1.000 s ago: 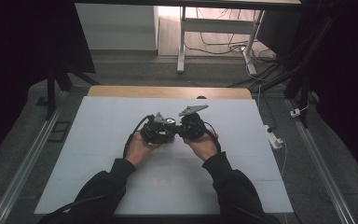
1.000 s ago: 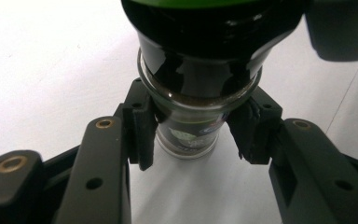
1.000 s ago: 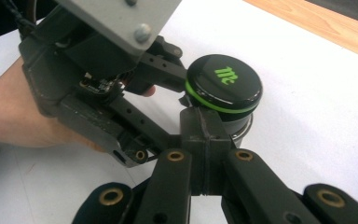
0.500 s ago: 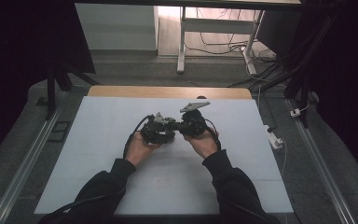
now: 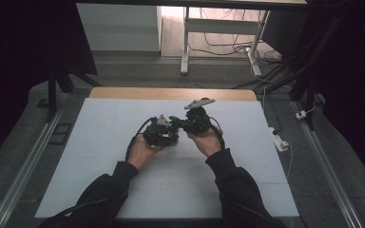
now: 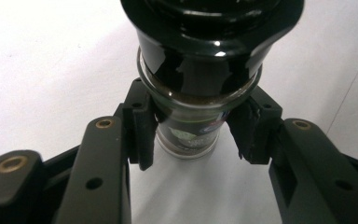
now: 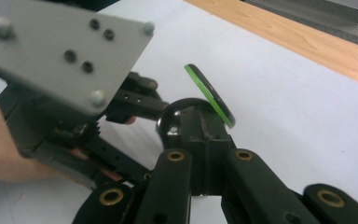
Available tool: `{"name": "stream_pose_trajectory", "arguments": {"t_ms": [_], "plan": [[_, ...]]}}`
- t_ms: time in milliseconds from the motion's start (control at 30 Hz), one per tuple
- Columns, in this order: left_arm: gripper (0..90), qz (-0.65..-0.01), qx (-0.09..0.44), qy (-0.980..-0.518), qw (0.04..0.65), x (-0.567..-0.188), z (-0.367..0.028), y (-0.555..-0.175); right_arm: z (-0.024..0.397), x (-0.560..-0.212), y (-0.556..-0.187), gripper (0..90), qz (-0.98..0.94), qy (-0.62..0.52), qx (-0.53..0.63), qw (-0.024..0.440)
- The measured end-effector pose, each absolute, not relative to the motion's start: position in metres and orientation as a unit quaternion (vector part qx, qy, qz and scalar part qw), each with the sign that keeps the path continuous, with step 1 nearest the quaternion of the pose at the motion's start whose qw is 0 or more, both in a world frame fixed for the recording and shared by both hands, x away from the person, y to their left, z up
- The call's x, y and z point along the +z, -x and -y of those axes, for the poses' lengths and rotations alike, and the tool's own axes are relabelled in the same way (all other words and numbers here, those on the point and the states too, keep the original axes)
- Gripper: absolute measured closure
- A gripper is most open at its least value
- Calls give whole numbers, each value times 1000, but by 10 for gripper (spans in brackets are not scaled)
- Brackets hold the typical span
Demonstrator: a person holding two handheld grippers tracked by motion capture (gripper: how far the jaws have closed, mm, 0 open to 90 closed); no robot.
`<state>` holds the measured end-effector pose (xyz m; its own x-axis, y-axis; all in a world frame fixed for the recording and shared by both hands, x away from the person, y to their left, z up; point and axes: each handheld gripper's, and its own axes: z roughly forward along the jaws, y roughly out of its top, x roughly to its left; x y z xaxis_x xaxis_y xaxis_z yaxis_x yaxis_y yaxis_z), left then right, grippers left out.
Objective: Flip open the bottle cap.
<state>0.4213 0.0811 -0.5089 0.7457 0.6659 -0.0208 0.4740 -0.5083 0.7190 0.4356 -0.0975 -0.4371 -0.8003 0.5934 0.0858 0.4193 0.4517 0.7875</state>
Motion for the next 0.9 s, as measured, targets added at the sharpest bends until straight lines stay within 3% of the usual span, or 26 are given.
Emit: {"name": "stream_pose_trajectory", "arguments": {"t_ms": [567,900], "plan": [[533,-329,130,-860,368,-509,-81,-422,101,-437,-440,890,-841,-304,435,102],[464,-327,116,-866,361,-502,-84,-419,99,-434,-429,767,-846,-297,431,106]]}}
